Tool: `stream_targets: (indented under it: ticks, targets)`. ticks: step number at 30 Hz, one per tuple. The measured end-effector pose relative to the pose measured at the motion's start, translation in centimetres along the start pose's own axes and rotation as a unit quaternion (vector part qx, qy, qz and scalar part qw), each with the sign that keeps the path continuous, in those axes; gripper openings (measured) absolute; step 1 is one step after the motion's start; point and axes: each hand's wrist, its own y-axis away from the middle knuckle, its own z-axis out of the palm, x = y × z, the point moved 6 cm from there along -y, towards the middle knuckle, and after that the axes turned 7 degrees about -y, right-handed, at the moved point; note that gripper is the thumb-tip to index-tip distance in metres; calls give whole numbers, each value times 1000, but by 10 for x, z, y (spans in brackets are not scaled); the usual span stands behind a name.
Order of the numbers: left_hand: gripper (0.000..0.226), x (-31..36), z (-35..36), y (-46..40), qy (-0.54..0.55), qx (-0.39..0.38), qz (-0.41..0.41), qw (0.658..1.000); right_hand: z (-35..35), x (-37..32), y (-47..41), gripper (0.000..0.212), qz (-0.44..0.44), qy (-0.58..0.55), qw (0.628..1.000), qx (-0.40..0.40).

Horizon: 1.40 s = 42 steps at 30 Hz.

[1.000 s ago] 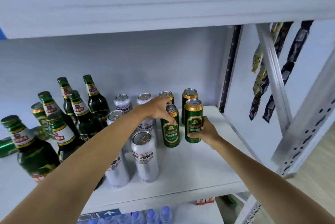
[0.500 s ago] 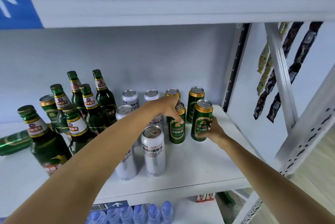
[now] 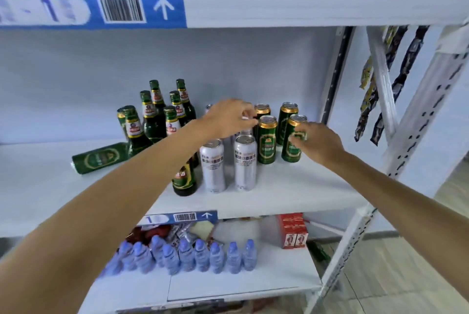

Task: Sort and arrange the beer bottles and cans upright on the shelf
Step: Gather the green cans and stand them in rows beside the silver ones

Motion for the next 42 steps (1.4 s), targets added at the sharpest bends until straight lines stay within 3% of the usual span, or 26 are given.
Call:
stream_targets:
  ticks: [7, 14, 22, 30, 33, 42]
  targets:
    - [34, -56, -36, 124, -45, -51, -38, 997, 39, -124, 50, 43, -99, 35, 991, -82]
    - [28, -174, -70, 221, -64, -50, -121, 989, 104, -267, 76, 44, -180, 23, 979, -98]
    - [29, -348, -84, 316, -85, -93, -185, 975, 233, -401, 78, 52, -152, 24, 969, -195]
    - [33, -441, -54, 327, -59, -133, -214, 966, 306, -430, 44, 49, -70, 26, 972, -221]
    - [46, -449, -25, 307, -58, -167, -203, 963, 323, -428, 22, 38, -46, 31, 975, -214]
    - [69, -434, 71, 203, -98, -214, -156, 959, 344, -410, -72, 38, 54, -75, 988, -124]
